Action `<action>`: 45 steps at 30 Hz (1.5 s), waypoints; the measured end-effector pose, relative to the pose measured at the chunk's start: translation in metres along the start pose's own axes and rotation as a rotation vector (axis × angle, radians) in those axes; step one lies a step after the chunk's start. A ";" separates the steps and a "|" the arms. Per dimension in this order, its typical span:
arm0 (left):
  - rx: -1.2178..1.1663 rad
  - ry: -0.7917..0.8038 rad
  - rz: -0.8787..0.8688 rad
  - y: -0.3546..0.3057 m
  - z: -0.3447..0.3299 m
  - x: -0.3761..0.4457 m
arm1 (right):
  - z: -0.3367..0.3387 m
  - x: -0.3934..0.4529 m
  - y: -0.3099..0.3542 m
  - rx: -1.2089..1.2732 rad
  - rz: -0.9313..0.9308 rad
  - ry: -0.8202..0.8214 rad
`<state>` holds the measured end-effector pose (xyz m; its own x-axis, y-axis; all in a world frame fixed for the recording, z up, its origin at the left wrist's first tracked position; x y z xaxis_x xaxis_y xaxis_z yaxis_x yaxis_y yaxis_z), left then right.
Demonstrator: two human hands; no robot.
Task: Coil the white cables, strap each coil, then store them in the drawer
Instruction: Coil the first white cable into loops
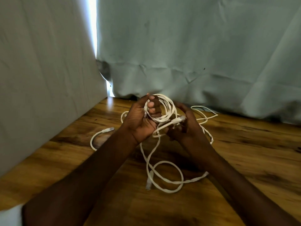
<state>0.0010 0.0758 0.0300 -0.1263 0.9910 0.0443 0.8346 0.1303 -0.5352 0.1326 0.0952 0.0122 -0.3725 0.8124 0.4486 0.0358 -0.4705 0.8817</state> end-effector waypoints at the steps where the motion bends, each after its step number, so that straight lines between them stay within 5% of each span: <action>1: -0.044 0.013 0.000 -0.001 0.000 0.000 | 0.003 0.002 -0.005 0.085 -0.103 -0.047; 10: 0.000 -0.179 -0.153 -0.009 0.009 0.000 | 0.006 -0.005 -0.013 0.217 -0.408 -0.147; 19: 0.125 -0.151 -0.229 -0.009 0.011 0.007 | -0.037 -0.030 0.001 -0.161 -0.215 0.252; 22: 0.171 -0.154 -0.246 -0.008 0.010 0.005 | -0.029 -0.022 0.010 -0.281 0.006 0.069; 25: 0.297 -0.164 -0.282 -0.008 0.007 0.002 | 0.006 -0.011 0.021 -0.354 0.215 -0.299; 29: 0.438 -0.065 -0.277 0.000 0.000 0.000 | 0.043 -0.001 0.017 -0.432 0.234 -0.502; 39: 0.423 0.005 -0.122 0.006 -0.004 -0.004 | 0.029 0.009 -0.006 -0.220 0.021 -0.220; 45: 0.172 -0.251 -0.369 -0.052 0.013 -0.001 | -0.004 -0.005 0.002 -0.007 -0.107 0.116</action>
<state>-0.0497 0.0674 0.0467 -0.5407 0.8388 0.0637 0.6117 0.4441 -0.6547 0.1308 0.0884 0.0111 -0.4787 0.8130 0.3315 -0.0165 -0.3858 0.9224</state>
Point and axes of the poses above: each hand's wrist, its own x-axis towards the middle knuckle, its own z-axis out of the back of the hand, y = z × x, the point moved 7 cm from there along x, towards the middle knuckle, and after that the axes turned 11 degrees about -y, right-handed, at the moved point
